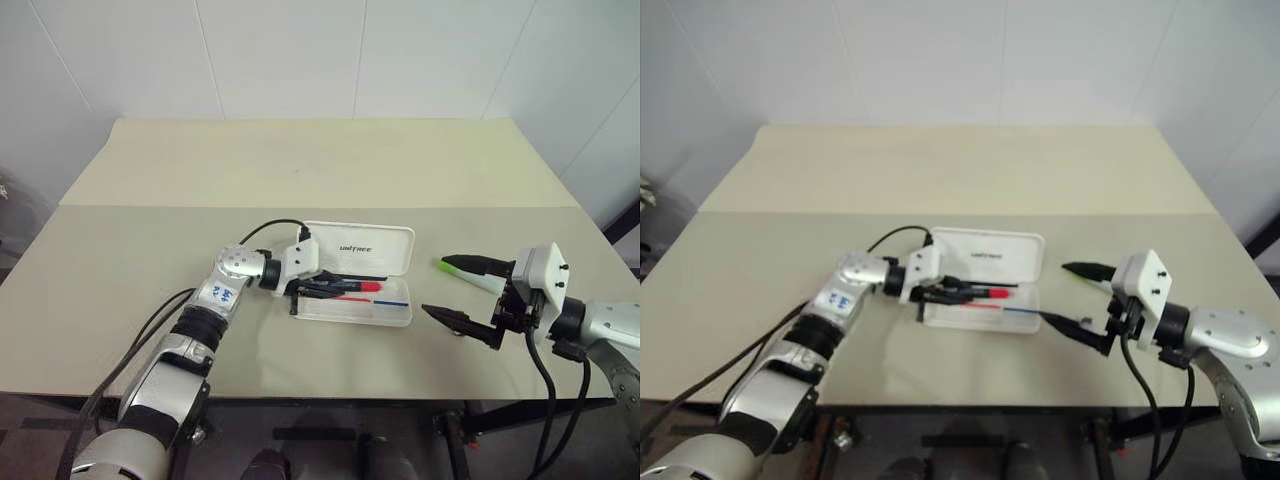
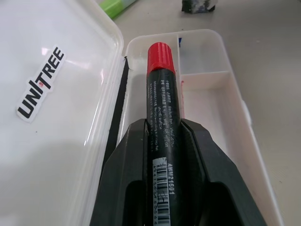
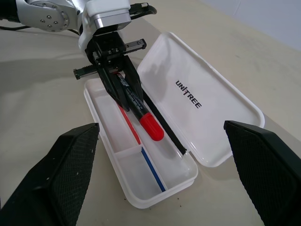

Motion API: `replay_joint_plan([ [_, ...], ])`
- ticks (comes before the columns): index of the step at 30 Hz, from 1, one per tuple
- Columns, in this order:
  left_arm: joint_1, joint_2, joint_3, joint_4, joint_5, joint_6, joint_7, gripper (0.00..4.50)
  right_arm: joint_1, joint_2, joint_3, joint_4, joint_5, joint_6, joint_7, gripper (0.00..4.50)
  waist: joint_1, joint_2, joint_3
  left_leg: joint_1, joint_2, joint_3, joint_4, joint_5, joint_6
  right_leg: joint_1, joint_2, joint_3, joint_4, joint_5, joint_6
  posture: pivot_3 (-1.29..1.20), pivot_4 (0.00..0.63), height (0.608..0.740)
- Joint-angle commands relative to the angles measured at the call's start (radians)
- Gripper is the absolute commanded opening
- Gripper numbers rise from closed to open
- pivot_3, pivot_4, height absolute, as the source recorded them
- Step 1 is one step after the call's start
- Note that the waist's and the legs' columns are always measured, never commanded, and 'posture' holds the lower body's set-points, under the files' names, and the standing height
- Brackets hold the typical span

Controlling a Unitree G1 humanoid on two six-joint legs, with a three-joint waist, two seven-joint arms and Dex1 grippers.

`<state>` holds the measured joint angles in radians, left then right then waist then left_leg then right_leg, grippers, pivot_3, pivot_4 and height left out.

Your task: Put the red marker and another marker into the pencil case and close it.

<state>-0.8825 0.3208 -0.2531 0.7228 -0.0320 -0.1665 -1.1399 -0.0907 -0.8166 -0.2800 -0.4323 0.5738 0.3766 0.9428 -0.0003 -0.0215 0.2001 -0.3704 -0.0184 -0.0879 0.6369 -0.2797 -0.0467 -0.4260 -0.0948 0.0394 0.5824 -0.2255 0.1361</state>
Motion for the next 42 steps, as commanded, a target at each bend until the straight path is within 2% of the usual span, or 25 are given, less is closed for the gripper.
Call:
replay_joint_plan([
  [1,-0.029,-0.008,0.014,-0.003,0.0,-0.022,0.002,0.61,0.005,0.001,-0.032,-0.043,0.021,-0.001,-0.014,4.5,-0.001,0.0,0.0,0.0,0.0,0.0,0.0,0.0,0.0,0.0,0.0,0.0,0.0,0.0,0.0,0.0,0.15,0.74],
  [2,-0.028,-0.009,0.013,-0.007,-0.002,-0.019,-0.005,1.35,0.004,0.001,-0.03,-0.043,0.022,-0.001,-0.016,4.5,0.0,0.0,0.0,0.0,0.0,0.0,0.0,0.0,0.0,0.0,0.0,0.0,0.0,0.0,0.0,0.0,0.15,0.74],
  [12,-0.022,-0.009,0.029,-0.052,-0.032,0.012,-0.034,4.48,-0.022,0.005,-0.004,-0.022,0.016,-0.008,-0.018,4.5,0.0,0.0,0.0,0.0,0.0,0.0,0.0,0.0,0.0,0.0,0.0,0.0,0.0,0.0,0.0,0.0,0.15,0.74],
  [16,-0.007,-0.006,0.048,-0.12,-0.084,0.039,-0.089,4.48,-0.044,0.013,0.008,0.01,0.011,-0.008,-0.017,4.5,0.0,0.0,0.0,0.0,0.0,0.0,0.0,0.0,0.0,0.0,0.0,0.0,0.0,0.0,0.0,0.0,0.15,0.74],
  [24,0.054,0.043,0.136,-0.367,-0.267,0.229,-0.179,4.48,-0.126,-0.003,0.005,0.182,0.008,0.013,0.013,4.5,-0.002,0.0,0.0,0.0,0.0,0.0,0.0,0.0,0.0,0.0,0.0,0.0,0.001,0.0,0.0,0.0,0.15,0.74],
  [29,0.112,0.139,0.225,-0.491,-0.352,0.321,-0.172,4.48,-0.21,-0.029,0.03,0.409,-0.044,-0.029,0.084,4.5,-0.008,0.0,0.0,0.001,0.0,0.001,0.0,0.0,0.0,0.0,0.0,0.002,0.002,0.0,0.0,0.0,0.15,0.74],
  [38,0.268,0.36,0.387,-0.649,-0.461,0.443,-0.176,4.48,-0.448,-0.032,0.174,0.931,-0.238,-0.215,0.269,4.5,-0.027,0.0,0.0,0.002,0.0,0.002,0.0,0.0,0.0,0.0,0.0,0.002,0.002,0.0,0.0,0.0,0.15,0.74],
  [42,0.31,0.391,0.422,-0.664,-0.471,0.442,-0.148,4.48,-0.562,-0.013,0.227,1.146,-0.323,-0.322,0.311,4.5,-0.03,0.0,0.0,0.002,0.0,0.002,0.0,0.0,0.0,0.0,0.0,0.002,0.002,0.0,0.0,0.0,0.15,0.74],
])
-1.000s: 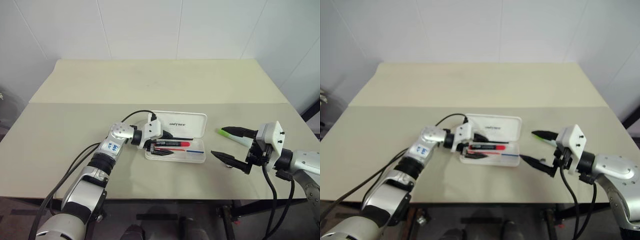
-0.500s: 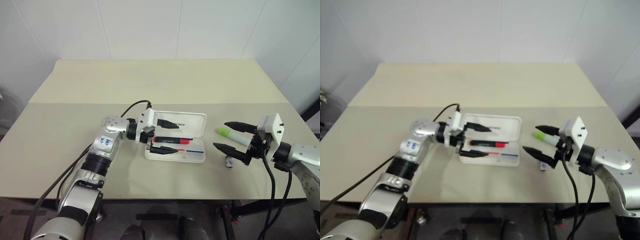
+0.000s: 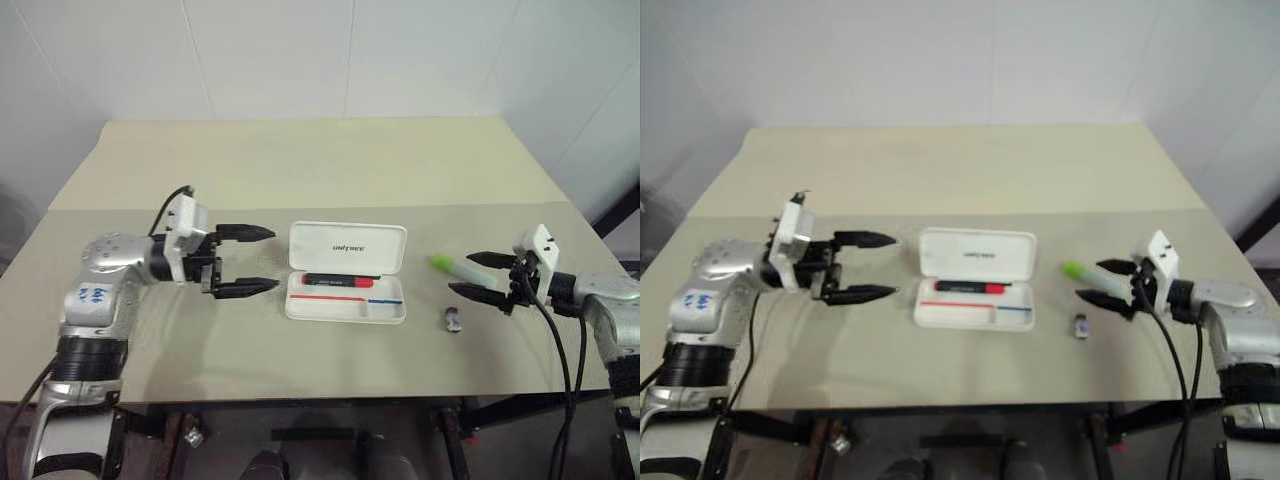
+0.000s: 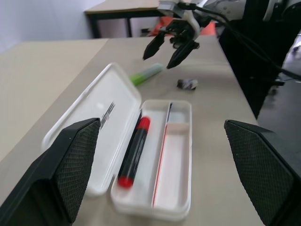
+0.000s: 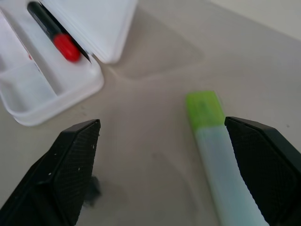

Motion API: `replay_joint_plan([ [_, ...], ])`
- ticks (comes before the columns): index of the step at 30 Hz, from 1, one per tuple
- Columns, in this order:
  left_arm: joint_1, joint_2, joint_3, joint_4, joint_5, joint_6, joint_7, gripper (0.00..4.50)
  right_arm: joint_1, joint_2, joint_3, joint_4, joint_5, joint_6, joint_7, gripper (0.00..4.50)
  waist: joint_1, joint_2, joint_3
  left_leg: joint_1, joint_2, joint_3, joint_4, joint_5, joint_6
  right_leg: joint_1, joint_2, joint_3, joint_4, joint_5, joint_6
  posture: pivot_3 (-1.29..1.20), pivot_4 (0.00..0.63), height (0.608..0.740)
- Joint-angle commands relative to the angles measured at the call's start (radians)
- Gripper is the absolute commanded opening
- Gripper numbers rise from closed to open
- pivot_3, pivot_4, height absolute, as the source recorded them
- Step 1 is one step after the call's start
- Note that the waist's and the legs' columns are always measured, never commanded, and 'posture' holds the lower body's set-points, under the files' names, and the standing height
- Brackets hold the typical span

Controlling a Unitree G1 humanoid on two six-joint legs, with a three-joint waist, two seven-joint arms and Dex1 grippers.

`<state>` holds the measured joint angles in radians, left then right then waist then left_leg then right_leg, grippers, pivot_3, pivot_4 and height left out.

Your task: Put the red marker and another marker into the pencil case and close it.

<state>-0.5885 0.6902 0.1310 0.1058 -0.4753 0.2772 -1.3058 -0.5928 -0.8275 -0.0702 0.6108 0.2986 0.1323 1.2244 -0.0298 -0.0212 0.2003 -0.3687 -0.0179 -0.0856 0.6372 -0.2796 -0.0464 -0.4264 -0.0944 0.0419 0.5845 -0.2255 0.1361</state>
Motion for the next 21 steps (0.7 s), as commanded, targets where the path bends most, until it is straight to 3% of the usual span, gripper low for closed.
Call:
replay_joint_plan([
  [1,0.023,0.023,0.043,-0.053,-0.029,-0.002,0.024,4.48,-0.082,0.003,0.025,0.144,-0.063,-0.099,0.037,4.5,0.0,0.0,0.0,0.0,0.0,0.0,0.0,0.0,0.0,0.0,0.0,0.0,0.0,0.0,0.0,0.0,0.15,0.74],
  [17,0.089,0.055,0.066,-0.162,-0.056,0.034,0.088,4.48,-0.31,0.049,0.044,0.562,-0.199,-0.2,0.033,4.5,-0.004,0.0,0.0,0.0,0.0,0.002,-0.001,0.0,0.0,-0.001,0.0,0.002,0.0,0.0,0.0,0.0,0.15,0.74],
  [21,0.083,0.061,0.066,-0.168,-0.056,0.038,0.088,4.5,-0.299,0.047,0.035,0.585,-0.199,-0.196,0.068,3.53,-0.004,0.0,0.0,0.0,0.0,0.002,-0.001,0.0,0.0,-0.001,0.0,0.002,0.0,0.0,0.0,0.0,0.15,0.74],
])
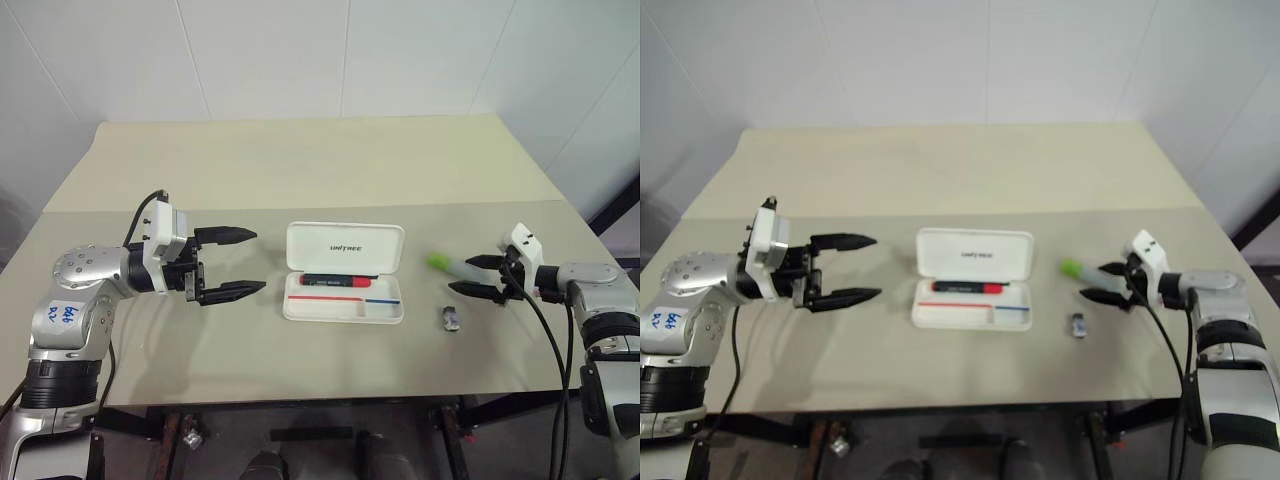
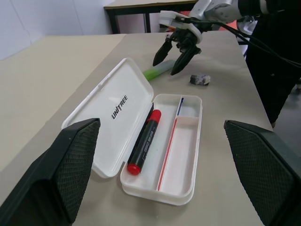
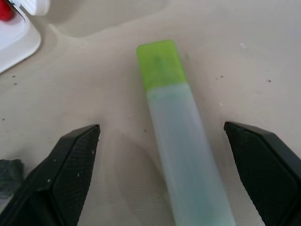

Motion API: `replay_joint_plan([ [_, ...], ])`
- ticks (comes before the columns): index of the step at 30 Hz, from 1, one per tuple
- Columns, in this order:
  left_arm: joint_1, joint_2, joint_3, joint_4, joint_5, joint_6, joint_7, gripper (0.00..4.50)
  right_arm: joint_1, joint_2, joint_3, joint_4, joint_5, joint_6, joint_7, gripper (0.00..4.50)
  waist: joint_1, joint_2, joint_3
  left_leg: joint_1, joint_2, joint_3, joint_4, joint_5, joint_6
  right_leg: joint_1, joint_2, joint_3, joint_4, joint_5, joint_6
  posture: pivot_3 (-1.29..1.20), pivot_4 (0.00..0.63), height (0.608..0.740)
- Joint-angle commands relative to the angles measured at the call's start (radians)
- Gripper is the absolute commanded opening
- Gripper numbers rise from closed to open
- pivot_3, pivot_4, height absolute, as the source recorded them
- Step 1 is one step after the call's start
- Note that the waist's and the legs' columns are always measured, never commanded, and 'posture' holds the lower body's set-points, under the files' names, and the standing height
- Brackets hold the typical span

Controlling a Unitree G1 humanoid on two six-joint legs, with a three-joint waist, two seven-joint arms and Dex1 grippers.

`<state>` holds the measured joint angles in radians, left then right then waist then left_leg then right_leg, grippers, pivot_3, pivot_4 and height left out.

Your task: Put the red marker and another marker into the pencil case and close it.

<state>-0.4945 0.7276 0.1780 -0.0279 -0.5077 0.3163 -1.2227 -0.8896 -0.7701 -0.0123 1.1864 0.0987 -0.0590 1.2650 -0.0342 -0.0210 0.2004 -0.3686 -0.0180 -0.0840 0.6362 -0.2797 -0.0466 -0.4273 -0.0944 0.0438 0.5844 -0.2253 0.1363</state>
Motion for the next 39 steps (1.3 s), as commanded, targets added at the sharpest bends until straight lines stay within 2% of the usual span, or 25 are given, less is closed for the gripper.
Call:
replay_joint_plan([
  [1,-0.011,0.025,0.02,-0.035,-0.023,0.0,0.004,4.5,0.001,-0.009,-0.027,0.008,0.003,-0.006,0.031,3.15,-0.001,0.0,0.0,0.0,0.0,0.0,0.0,0.0,0.0,0.0,0.0,0.0,0.0,0.0,0.0,0.0,0.15,0.74],
  [6,-0.017,0.029,0.018,-0.026,-0.021,-0.004,0.0,4.5,0.008,0.0,-0.039,-0.004,0.01,-0.02,0.027,1.21,-0.004,0.0,0.0,0.0,0.0,0.0,0.0,0.0,0.0,0.0,0.0,0.0,0.0,0.0,0.0,0.0,0.15,0.74],
  [7,-0.023,0.028,0.013,-0.021,-0.018,-0.007,-0.002,4.5,0.01,0.004,-0.041,-0.007,0.011,-0.026,0.017,1.09,-0.004,0.0,0.0,0.0,0.0,0.001,0.0,0.0,0.0,0.0,0.0,0.0,0.0,0.0,0.0,0.0,0.15,0.74],
  [16,-0.07,0.008,-0.033,0.024,0.0,-0.033,-0.024,4.5,0.011,0.02,-0.098,-0.054,0.039,-0.071,-0.034,1.1,-0.013,0.0,0.0,0.001,0.0,0.001,0.0,0.0,0.0,0.0,0.0,0.001,0.001,0.0,0.001,0.0,0.15,0.74],
  [24,-0.077,0.001,-0.062,0.068,0.01,-0.072,-0.051,4.5,0.04,-0.038,-0.167,-0.205,0.097,-0.043,-0.001,1.1,-0.019,0.001,0.0,0.0,0.0,0.002,0.0,0.0,0.0,0.0,0.0,0.002,0.001,0.001,0.001,0.0,0.15,0.74],
  [27,-0.079,0.003,-0.067,0.091,0.014,-0.089,-0.063,4.5,0.11,-0.059,-0.182,-0.379,0.151,0.032,0.041,1.1,-0.017,0.001,0.0,0.0,0.0,0.002,-0.001,0.0,0.0,0.0,0.0,0.002,0.002,0.001,0.001,0.0,0.15,0.74],
  [33,-0.075,0.005,-0.073,0.145,0.031,-0.125,-0.086,4.5,0.289,-0.08,-0.181,-0.891,0.294,0.297,0.057,1.1,-0.017,0.001,0.0,0.0,0.0,0.002,0.0,0.0,0.001,-0.001,0.0,0.002,0.004,0.001,0.002,0.0,0.15,0.74],
  [35,-0.058,0.009,-0.074,0.174,0.044,-0.145,-0.099,4.5,0.349,-0.079,-0.146,-1.121,0.361,0.423,0.046,1.1,-0.017,0.001,0.001,0.0,0.0,0.002,0.0,0.0,0.001,-0.001,0.0,0.002,0.004,0.001,0.002,0.0,0.15,0.74],
  [39,-0.048,0.003,-0.077,0.211,0.059,-0.176,-0.11,4.5,0.391,-0.058,-0.054,-1.364,0.397,0.577,-0.008,1.1,-0.016,0.001,0.001,0.001,0.001,0.002,0.001,0.0,0.001,-0.001,0.001,0.002,0.003,0.0,0.001,0.0,0.15,0.74],
])
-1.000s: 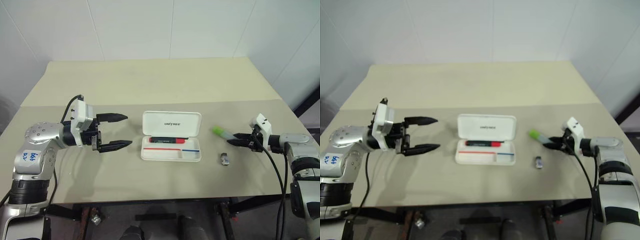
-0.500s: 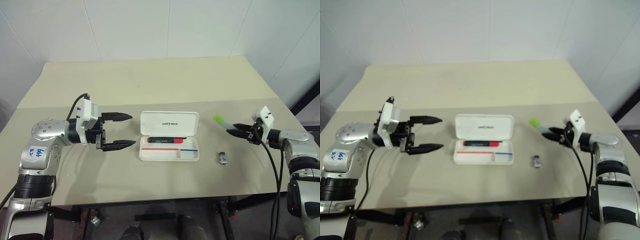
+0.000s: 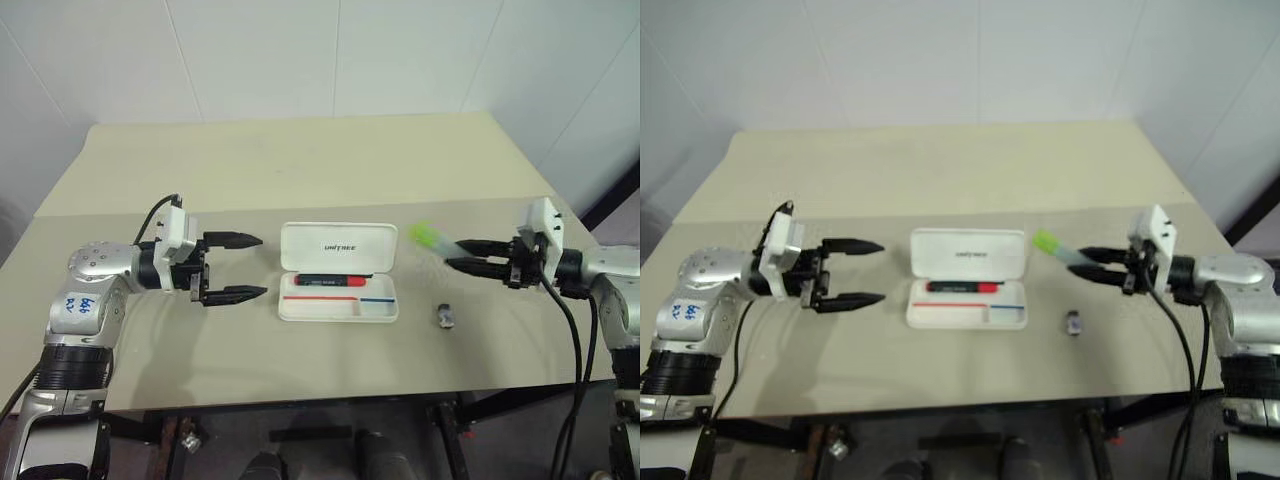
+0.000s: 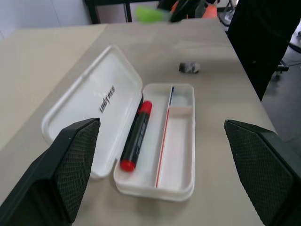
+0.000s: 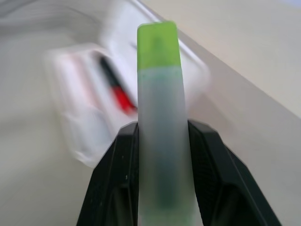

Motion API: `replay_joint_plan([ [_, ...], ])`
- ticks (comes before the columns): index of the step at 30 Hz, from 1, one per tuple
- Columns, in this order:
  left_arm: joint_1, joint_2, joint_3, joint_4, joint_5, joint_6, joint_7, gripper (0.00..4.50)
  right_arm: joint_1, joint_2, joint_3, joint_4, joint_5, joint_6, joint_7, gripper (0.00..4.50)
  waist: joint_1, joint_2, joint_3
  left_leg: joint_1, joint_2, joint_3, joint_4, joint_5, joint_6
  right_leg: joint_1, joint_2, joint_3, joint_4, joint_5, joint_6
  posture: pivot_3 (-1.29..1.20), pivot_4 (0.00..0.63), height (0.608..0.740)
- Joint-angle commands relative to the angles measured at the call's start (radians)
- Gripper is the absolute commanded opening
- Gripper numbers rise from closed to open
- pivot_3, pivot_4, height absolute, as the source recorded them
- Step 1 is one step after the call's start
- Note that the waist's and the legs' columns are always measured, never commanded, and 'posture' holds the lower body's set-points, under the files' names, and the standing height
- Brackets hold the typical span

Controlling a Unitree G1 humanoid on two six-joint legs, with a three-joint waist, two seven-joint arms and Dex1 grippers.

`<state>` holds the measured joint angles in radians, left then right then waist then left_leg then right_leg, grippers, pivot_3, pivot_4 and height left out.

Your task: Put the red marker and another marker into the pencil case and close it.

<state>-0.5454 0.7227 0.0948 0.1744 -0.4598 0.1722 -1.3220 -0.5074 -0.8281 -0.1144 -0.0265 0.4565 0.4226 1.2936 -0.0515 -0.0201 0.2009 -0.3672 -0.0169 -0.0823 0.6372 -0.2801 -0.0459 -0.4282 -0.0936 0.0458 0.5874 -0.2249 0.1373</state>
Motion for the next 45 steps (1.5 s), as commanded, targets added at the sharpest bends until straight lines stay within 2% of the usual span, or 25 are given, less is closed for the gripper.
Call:
replay_joint_plan([
  [1,0.006,0.006,0.005,0.012,0.013,-0.038,-0.011,4.5,0.006,0.011,0.078,-0.182,0.035,0.123,-0.057,1.1,0.005,0.0,0.0,0.0,0.0,0.0,0.001,0.0,0.0,0.0,0.0,0.0,0.0,0.0,0.0,0.0,0.15,0.74],
  [12,0.038,0.017,0.014,0.025,0.018,-0.056,-0.014,4.5,-0.108,0.146,0.324,-0.146,-0.073,0.156,-0.123,1.1,0.024,-0.001,0.0,-0.003,-0.001,0.0,0.008,-0.001,0.001,0.0,-0.001,-0.001,0.0,0.0,0.0,0.0,0.15,0.74],
  [16,0.063,0.025,0.025,0.006,0.014,-0.045,-0.004,4.5,-0.17,0.199,0.425,-0.06,-0.142,0.112,-0.09,1.1,0.022,-0.001,0.0,-0.003,-0.001,0.0,0.008,-0.002,0.001,0.0,-0.001,-0.001,0.0,0.0,0.0,0.0,0.15,0.74],
  [21,0.1,0.033,0.035,-0.024,0.009,-0.037,0.009,4.5,-0.232,0.255,0.489,0.063,-0.213,0.046,-0.07,1.1,0.021,-0.001,0.0,-0.003,0.0,0.0,0.008,-0.002,0.002,0.0,0.0,-0.001,0.0,0.0,0.0,0.0,0.15,0.74],
  [31,0.147,0.039,0.055,-0.082,-0.002,-0.02,0.048,4.5,-0.32,0.345,0.499,0.24,-0.286,-0.029,-0.052,1.1,0.021,-0.001,0.0,-0.003,0.0,0.0,0.008,-0.003,0.002,0.0,-0.001,-0.001,0.0,0.0,0.0,0.0,0.15,0.74],
  [45,0.151,0.034,0.057,-0.104,-0.001,-0.012,0.071,4.5,-0.314,0.335,0.483,0.284,-0.31,-0.057,-0.016,1.1,0.02,-0.001,0.0,-0.003,0.0,0.0,0.007,-0.003,0.001,-0.001,0.0,-0.001,0.0,0.0,0.0,0.0,0.15,0.74],
])
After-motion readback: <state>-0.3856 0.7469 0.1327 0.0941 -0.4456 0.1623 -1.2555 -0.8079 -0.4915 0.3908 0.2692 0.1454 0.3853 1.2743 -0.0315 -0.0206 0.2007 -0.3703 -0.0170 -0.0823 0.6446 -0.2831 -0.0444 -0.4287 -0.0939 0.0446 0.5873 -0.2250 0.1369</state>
